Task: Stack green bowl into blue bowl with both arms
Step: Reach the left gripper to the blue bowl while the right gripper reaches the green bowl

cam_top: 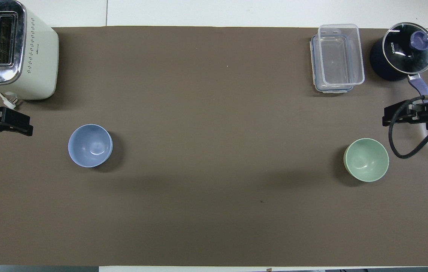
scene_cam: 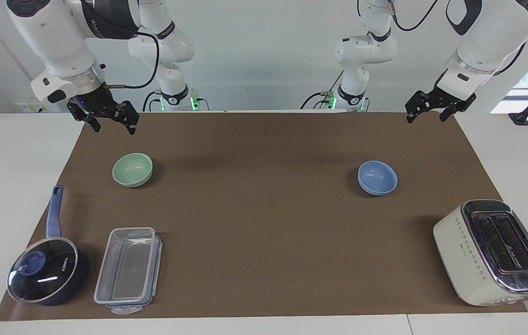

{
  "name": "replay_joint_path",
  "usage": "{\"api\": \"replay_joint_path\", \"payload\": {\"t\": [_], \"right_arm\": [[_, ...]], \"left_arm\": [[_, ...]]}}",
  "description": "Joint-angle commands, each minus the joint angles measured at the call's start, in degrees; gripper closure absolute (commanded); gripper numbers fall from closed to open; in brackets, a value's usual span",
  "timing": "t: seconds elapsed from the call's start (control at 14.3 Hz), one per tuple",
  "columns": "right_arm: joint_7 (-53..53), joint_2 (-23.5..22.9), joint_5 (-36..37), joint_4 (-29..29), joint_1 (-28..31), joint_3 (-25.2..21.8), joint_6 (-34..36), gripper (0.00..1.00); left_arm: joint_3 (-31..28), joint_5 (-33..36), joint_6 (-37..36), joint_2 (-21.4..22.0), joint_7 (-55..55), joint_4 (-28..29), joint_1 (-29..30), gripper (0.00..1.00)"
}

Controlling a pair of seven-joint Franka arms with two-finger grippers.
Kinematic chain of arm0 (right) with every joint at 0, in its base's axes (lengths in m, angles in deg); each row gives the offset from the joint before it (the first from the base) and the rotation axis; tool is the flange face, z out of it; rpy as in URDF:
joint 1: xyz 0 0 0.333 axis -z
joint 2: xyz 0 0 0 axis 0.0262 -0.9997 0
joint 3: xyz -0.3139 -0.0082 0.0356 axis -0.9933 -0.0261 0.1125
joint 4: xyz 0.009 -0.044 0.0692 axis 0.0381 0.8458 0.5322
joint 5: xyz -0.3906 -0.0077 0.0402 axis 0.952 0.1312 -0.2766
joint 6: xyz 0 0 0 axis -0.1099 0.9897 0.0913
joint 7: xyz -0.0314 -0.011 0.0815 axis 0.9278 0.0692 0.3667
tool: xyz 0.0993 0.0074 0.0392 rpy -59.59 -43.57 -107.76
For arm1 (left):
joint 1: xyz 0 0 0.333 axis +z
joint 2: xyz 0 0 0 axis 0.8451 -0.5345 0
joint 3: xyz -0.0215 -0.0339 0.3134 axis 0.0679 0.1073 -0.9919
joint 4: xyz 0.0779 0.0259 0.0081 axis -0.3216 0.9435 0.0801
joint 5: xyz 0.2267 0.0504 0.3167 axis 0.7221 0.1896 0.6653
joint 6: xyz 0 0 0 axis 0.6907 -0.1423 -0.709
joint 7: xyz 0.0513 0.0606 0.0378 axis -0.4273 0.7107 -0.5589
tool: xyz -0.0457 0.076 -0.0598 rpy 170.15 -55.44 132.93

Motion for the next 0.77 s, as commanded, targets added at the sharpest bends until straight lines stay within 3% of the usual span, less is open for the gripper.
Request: {"api": "replay_joint_path", "payload": {"t": [0.0,0.7], "right_arm": [[-0.64,0.91,0.0,0.64,0.76,0.21,-0.33,0.0],[-0.9,2.05,0.0,3.27,0.76,0.21,-1.21,0.0]], "left_arm": [[0.12,1.4,-0.59,0.09,-0.59,0.12,-0.47,0.0],[0.12,1.05,2.91,0.09,-0.85,1.0,-0.21,0.0]]}}
